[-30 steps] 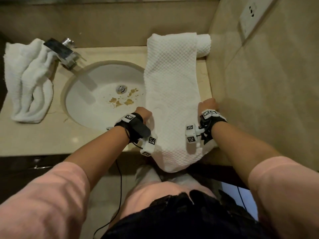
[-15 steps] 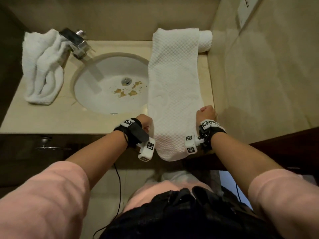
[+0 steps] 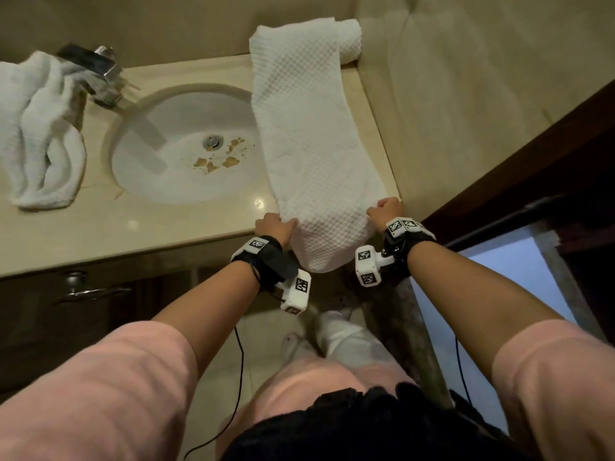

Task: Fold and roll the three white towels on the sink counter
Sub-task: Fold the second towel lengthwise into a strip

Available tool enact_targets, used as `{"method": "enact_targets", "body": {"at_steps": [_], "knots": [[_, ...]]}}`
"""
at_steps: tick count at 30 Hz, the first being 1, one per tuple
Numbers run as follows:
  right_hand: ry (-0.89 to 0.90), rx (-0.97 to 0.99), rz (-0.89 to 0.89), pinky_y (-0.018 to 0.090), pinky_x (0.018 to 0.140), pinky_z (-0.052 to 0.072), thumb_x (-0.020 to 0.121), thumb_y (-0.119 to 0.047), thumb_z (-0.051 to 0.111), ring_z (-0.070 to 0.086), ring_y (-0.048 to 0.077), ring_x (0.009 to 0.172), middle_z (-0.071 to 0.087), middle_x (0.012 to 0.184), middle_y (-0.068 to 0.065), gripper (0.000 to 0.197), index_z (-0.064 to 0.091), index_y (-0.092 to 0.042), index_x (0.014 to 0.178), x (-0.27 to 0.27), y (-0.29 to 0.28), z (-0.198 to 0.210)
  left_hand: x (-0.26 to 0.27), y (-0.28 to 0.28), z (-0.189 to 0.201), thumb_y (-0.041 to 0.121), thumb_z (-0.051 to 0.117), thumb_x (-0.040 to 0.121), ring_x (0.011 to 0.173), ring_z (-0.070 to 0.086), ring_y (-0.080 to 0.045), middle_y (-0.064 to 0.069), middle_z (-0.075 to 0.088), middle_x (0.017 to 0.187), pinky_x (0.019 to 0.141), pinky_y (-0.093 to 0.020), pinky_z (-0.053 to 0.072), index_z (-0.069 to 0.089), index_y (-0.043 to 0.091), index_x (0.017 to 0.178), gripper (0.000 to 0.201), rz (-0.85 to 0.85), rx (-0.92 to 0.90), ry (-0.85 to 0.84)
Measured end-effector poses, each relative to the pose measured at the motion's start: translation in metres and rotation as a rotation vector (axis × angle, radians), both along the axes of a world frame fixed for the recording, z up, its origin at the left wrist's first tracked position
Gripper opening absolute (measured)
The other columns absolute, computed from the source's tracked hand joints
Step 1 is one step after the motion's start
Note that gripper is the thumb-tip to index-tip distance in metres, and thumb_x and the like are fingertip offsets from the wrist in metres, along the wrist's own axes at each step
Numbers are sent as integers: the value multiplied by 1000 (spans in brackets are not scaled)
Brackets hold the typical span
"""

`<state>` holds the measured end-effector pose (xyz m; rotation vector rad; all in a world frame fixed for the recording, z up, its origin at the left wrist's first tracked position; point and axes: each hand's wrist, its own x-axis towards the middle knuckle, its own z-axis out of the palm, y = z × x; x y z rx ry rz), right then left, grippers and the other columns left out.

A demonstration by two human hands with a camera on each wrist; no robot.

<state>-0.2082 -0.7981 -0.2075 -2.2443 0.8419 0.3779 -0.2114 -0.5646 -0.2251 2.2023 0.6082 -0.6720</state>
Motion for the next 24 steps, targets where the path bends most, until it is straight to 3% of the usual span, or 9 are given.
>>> {"method": "enact_targets", "body": {"at_steps": [3, 6, 9, 12, 14, 16, 20, 22, 24], "knots": [[175, 67, 35, 35, 98, 44, 95, -11, 45, 52, 32, 122, 51, 137, 18, 34, 53, -2, 127, -4, -2, 10, -4, -5, 4, 41, 49, 94, 117, 53, -34, -14, 55, 132, 87, -32, 47, 51, 3, 132, 54, 196, -197, 127], [243, -127, 282, 35, 103, 41, 96, -2, 43, 47, 31, 129, 46, 142, 17, 37, 49, -1, 133, -11, 2, 16, -13, -13, 9, 21, 43, 99, 89, 59, -29, -14, 55, 108, 48, -22, 42, 42, -2, 133, 41, 413, -492, 250], [265, -119, 379, 35, 102, 41, 97, -4, 44, 48, 30, 128, 49, 140, 17, 35, 51, 2, 130, -13, 0, 8, -16, -13, 5, 16, 65, 76, 67, 57, -28, -12, 56, 103, 45, -25, 45, 43, -2, 127, 57, 444, -465, 300], [226, 76, 153, 36, 102, 42, 94, -8, 45, 52, 31, 123, 53, 137, 15, 38, 54, -3, 130, -12, -10, -15, -23, -13, 4, 20, 71, 70, 49, 56, -22, -16, 62, 90, 37, -22, 44, 51, 2, 120, 57, 493, -368, 240], [147, 152, 72, 36, 102, 44, 91, -9, 47, 55, 31, 119, 58, 132, 11, 37, 60, -8, 126, -10, -21, -31, -28, -20, 9, 17, 69, 72, 47, 54, -22, -20, 61, 94, 37, -24, 44, 48, 1, 126, 60, 524, -439, 245], [154, 189, 97, 36, 104, 42, 92, -7, 43, 52, 32, 122, 57, 133, 10, 38, 61, -9, 124, -11, -27, -34, -28, -24, 7, 10, 69, 73, 60, 56, -25, -19, 57, 108, 40, -26, 48, 45, 0, 126, 60, 559, -476, 200], [127, 229, 53, 33, 101, 44, 88, -6, 50, 54, 30, 118, 58, 129, 10, 35, 63, -9, 120, -12, -31, -33, -17, -23, -48, 23, 80, 46, 102, 60, -37, -14, 54, 130, 82, -49, 55, 50, 10, 126, 87, 432, -436, 239], [147, 226, 60, 40, 99, 48, 78, -11, 65, 57, 30, 112, 58, 125, 11, 36, 65, -10, 114, -12, -33, -39, -20, -27, -39, 16, 76, 64, 111, 56, -35, -10, 53, 132, 94, -52, 50, 55, 12, 112, 52, 330, -497, 269], [162, 224, 99, 43, 98, 48, 73, -19, 71, 57, 29, 109, 57, 124, 11, 42, 66, -7, 113, -12, -32, -39, -31, -32, -3, 9, 63, 84, 107, 57, -32, -10, 58, 120, 96, -43, 48, 55, 14, 108, 26, 299, -507, 283]]}}
